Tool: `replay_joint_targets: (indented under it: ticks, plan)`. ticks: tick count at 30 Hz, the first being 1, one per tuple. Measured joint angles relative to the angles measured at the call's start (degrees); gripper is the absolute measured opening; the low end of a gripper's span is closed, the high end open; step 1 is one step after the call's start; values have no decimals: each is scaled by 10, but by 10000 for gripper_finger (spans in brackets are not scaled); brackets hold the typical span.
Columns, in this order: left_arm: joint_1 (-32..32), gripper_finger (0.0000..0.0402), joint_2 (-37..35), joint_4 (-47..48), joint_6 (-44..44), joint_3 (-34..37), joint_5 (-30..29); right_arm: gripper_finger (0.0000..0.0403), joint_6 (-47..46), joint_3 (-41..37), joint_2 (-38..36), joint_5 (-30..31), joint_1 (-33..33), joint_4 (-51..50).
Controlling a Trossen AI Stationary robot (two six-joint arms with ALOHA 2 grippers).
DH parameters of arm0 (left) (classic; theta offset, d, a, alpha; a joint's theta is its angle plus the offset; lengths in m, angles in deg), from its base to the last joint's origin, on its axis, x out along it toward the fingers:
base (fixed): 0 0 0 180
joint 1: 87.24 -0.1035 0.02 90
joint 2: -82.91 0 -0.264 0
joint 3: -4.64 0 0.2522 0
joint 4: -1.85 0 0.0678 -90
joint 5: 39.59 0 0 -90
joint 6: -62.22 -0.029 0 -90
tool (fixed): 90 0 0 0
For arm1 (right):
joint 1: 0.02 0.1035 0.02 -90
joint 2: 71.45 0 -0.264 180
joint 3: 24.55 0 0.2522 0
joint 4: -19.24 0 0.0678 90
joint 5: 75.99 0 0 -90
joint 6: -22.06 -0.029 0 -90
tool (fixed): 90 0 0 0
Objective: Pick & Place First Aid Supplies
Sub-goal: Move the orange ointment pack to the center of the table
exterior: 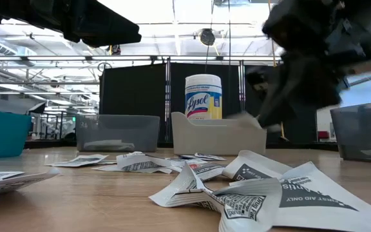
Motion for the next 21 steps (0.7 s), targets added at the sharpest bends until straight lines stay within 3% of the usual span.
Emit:
replay_joint_targets:
  ticks: [7, 21]
  plan:
    - [0, 241, 0, -6, -3, 0, 0, 0, 64, 20, 15, -3, -27, 111]
    - [0, 241, 0, -8, -11, 0, 0, 0, 117, 166, 127, -17, -63, 118]
